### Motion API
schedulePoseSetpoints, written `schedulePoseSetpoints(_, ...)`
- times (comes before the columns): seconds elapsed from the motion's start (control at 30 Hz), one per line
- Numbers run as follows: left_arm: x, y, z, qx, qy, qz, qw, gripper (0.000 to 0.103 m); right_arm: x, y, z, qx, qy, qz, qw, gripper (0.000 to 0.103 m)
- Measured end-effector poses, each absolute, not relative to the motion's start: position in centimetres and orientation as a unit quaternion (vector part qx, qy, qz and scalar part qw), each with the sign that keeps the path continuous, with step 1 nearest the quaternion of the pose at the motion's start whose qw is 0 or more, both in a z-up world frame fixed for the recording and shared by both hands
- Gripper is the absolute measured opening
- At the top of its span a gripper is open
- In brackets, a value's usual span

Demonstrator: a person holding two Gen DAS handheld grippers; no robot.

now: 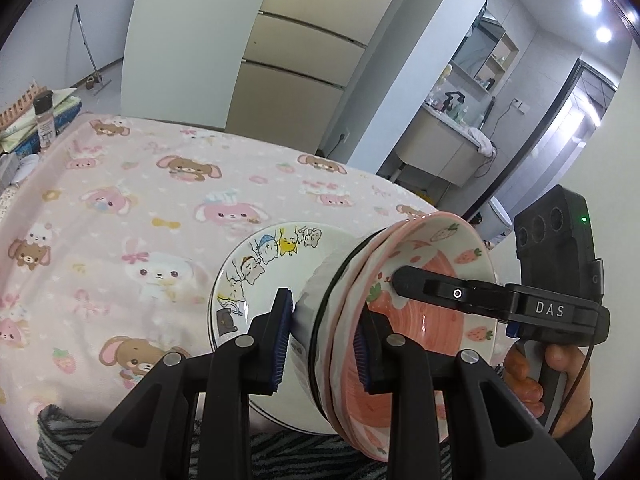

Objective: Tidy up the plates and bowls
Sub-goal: 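Carry the bowl stack with both grippers over the plate stack, then lower the bowl stack onto the deep plate and open both grippers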

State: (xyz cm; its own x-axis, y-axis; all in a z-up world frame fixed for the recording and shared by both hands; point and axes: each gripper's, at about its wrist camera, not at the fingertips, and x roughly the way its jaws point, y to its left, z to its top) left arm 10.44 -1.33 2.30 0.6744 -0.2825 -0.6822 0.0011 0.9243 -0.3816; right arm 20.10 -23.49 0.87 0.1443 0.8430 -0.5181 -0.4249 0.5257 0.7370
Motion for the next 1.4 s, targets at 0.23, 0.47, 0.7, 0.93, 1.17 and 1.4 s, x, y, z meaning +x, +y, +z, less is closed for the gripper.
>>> schedulePoseSetpoints(0.23,12.0,-2.0,0.9,-0.17,0.412,-0.074,0.892,0.03,21.2,-23.9,-1.0,0.231,0.502,0.43,0.714,0.035)
schedulePoseSetpoints(0.47,13.2,-2.1,0.0,-0.17,0.422,-0.069,0.888,0.029,22.5,-23.8,-2.5,0.238,0.521,0.436,0.694,0.038)
schedulePoseSetpoints(0.7,14.0,-2.5,0.1,-0.148,0.421,-0.064,0.893,0.029,23.7,-23.6,-3.0,0.236,0.524,0.448,0.685,0.037)
schedulePoseSetpoints(0.93,15.4,-2.3,-0.3,-0.136,0.432,-0.058,0.89,0.028,25.0,-22.7,-3.1,0.195,0.543,0.451,0.681,0.031)
schedulePoseSetpoints(1.17,16.0,-2.8,-0.1,-0.103,0.42,-0.049,0.9,0.027,25.4,-22.4,-3.0,0.172,0.552,0.458,0.675,0.031)
schedulePoseSetpoints(1.4,16.6,-3.3,0.0,-0.054,0.407,-0.033,0.911,0.024,24.1,-19.7,1.0,-0.011,0.478,0.445,0.757,0.023)
